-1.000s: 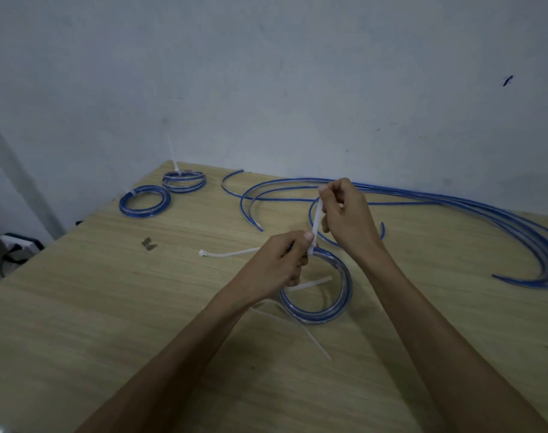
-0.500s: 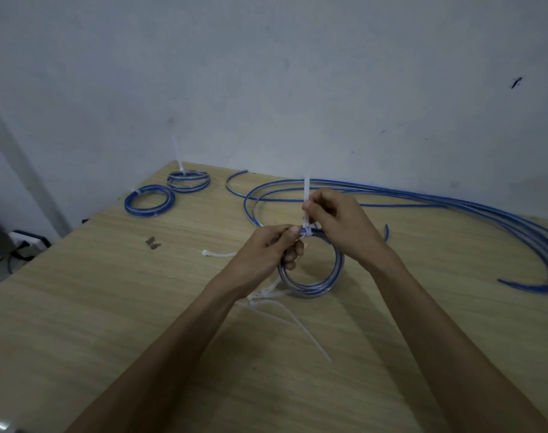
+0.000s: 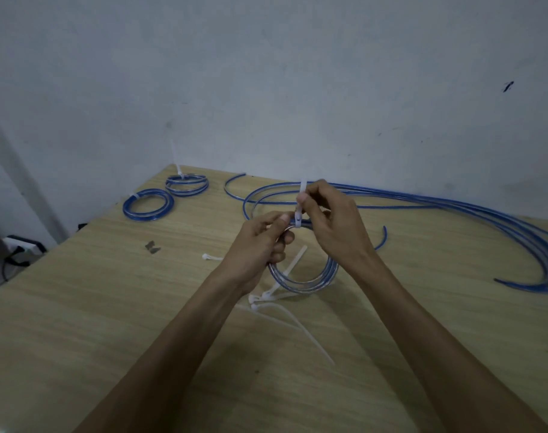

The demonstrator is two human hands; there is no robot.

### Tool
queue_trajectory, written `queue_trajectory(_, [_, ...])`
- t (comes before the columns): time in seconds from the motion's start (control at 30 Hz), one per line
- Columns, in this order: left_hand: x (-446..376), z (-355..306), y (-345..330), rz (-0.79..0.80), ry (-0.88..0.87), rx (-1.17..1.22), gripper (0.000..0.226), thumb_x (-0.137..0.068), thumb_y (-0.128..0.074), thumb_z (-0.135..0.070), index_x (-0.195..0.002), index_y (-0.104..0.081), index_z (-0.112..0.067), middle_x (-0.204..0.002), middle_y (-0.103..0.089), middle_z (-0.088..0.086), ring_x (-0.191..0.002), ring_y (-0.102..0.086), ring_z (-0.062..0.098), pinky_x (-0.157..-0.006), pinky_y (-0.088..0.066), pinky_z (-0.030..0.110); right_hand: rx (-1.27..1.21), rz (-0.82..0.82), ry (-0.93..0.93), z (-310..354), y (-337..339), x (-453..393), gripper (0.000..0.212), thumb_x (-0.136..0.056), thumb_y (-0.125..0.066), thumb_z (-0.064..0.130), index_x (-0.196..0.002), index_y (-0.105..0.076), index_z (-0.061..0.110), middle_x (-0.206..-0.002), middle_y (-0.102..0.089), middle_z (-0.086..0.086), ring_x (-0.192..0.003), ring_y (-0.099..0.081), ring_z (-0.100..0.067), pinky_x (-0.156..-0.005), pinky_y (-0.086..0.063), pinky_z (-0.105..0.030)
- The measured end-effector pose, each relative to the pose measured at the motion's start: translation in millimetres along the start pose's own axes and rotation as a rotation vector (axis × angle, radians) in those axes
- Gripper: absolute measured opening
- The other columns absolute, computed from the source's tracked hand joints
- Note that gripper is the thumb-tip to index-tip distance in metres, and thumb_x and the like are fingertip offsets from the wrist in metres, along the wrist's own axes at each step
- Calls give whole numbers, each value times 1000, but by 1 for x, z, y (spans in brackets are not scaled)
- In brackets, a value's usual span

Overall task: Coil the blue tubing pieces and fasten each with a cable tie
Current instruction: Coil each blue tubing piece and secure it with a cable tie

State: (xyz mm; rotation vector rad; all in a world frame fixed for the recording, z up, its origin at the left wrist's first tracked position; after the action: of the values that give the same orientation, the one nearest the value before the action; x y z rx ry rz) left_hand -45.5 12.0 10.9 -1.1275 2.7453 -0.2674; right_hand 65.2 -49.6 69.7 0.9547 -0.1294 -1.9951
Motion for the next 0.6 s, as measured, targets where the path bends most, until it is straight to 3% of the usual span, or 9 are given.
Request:
queue_trajectory(0.13, [9, -17, -7, -79, -299, -398, 26, -107, -47, -21, -114, -69, -10, -79, -70, 2, -50, -50, 12, -53, -45, 24, -56, -55, -90, -8, 1, -3, 21, -105, -53, 23, -90, -58, 10, -76, -65, -5, -71, -60, -12, -67, -49, -30])
queue_trajectory(0.23, [14, -23, -14, -94, -440, -610, 24, -103, -54, -23, -121, -67, -13, -74, -69, -1, -53, -61, 11, -59, -52, 25, -54, -89, -130, -14, 8, -4, 22, -103, -55, 26, -86, -59, 13, -73, -66, -1, -72, -63, -16, -71, -55, -42])
queue_trajectory(0.3, [12, -21, -14, -116, -481, -800, 26, -104, -53, -24, -124, -65, -13, -73, -68, 0, -54, -61, 7, -60, -52, 27, -59, -103, -142, -15, 10, -3, 22, -103, -56, 28, -85, -60, 15, -71, -66, 2, -71, -64, -12, -69, -57, -39])
queue_trajectory(0.37, [9, -19, -12, -152, -514, -934, 25, -105, -49, -25, -119, -66, -12, -81, -71, 0, -54, -57, -2, -60, -50, 30, -44, -105, -137, -13, 8, -1, 22, -103, -56, 26, -84, -59, 16, -69, -63, 7, -68, -62, -3, -65, -52, -24])
queue_trajectory(0.4, [7, -19, -10, -163, -522, -958, 25, -105, -48, -25, -115, -67, -11, -82, -71, -1, -55, -55, -6, -60, -48, 29, -45, -102, -133, -13, 6, 0, 21, -103, -56, 25, -85, -60, 15, -70, -63, 9, -70, -62, -2, -64, -51, -20])
queue_trajectory(0.5, [6, -19, -4, -186, -507, -950, 26, -105, -49, -26, -110, -69, -12, -80, -70, -4, -56, -55, -6, -58, -42, 23, -41, -77, -120, -15, 1, -1, 18, -103, -56, 28, -91, -62, 16, -80, -65, 7, -83, -65, -10, -67, -55, -27])
queue_trajectory(0.6, [7, -20, 0, -200, -472, -934, 27, -105, -49, -28, -109, -71, -13, -75, -69, -5, -53, -56, -4, -56, -46, 24, -37, -74, -66, -13, -2, 1, 15, -103, -56, 25, -93, -62, 15, -86, -65, 4, -89, -63, -8, -67, -53, -19])
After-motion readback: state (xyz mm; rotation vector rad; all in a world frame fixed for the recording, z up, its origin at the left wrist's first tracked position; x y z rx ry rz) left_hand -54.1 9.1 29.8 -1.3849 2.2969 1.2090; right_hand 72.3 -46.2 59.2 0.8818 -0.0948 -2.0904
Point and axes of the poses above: each hand's wrist, its own x-axis away from the middle knuckle, its own y-axis out of the back of the hand, z = x × y, the point moved 7 cm from there along -x, towards the middle knuckle
